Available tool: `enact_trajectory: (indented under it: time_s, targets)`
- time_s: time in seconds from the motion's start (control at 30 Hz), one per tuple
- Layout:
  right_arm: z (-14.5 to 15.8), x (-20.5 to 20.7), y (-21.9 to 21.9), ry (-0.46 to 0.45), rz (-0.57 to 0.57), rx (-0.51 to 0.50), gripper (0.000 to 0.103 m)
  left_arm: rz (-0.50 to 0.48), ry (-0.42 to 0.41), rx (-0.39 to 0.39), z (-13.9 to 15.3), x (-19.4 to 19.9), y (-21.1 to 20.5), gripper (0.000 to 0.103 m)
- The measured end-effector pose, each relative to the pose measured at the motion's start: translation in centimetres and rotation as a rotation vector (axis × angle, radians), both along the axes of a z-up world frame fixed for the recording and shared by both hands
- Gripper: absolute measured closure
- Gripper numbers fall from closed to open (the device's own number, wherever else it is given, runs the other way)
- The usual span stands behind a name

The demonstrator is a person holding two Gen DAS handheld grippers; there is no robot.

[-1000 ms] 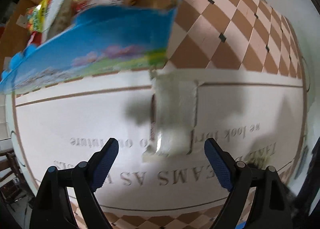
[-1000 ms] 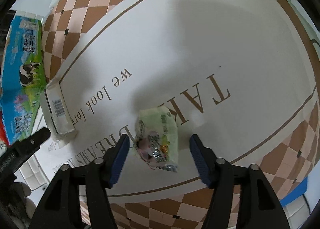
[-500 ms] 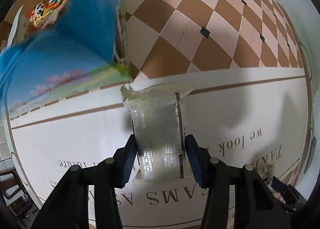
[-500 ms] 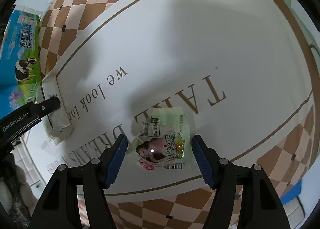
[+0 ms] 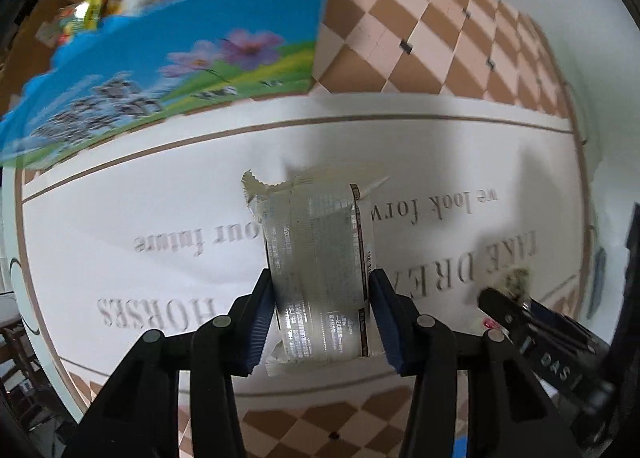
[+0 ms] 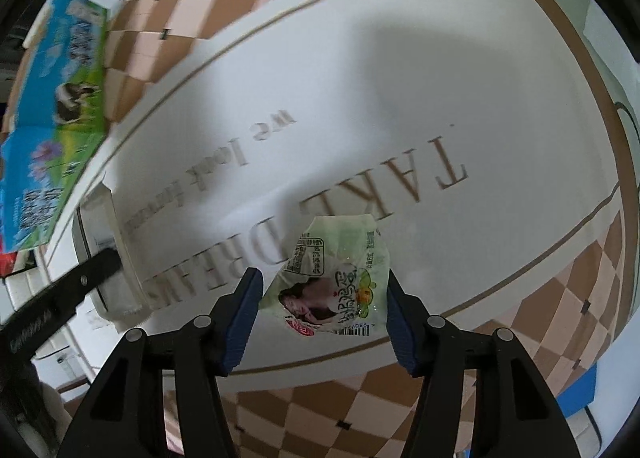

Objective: Organize snacks
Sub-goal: 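Lift both held packets and carry them over the cardboard box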

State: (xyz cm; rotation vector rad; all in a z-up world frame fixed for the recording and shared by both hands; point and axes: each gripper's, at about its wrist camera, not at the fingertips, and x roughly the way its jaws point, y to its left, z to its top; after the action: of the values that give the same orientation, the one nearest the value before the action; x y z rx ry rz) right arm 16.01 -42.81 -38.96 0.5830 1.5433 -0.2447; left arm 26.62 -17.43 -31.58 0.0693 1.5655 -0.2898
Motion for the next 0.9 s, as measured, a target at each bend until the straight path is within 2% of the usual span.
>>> enact_trajectory:
  time_s: [0.23,0.33,0.47,0.67,0.8,0.9]
  targets:
    - [5.8,2.5,5.6,-0.104,0.058,0.079,0.042,0.047,-0.077,-0.107,7.3,-0.6,3.6,0.059]
    - [9.1,4.3,7.6,-0.162,0.082,0.108,0.042,0.059,-0.124,-0.136,9.6,0.9,3.7,0.059]
    - [13.6,7.3,10.2,-0.243,0.126,0.136,0.042,0.076,-0.186,-0.156,13.7,3.9,7.0,0.059]
    - [17.5,13.5,13.1,-0.319,0.161,0.080,0.042,0.067,-0.242,-0.108,15.2,10.0,11.0,0.059]
    - [17.3,18.2,14.6,-0.312,0.168,0.029,0.042,0.074,-0.197,-0.089,12.9,14.2,12.1,0.059]
    - [16.1,20.8,15.1,-0.287,0.173,-0.004,0.042,0.076,-0.142,-0.089,10.8,17.3,12.9,0.059]
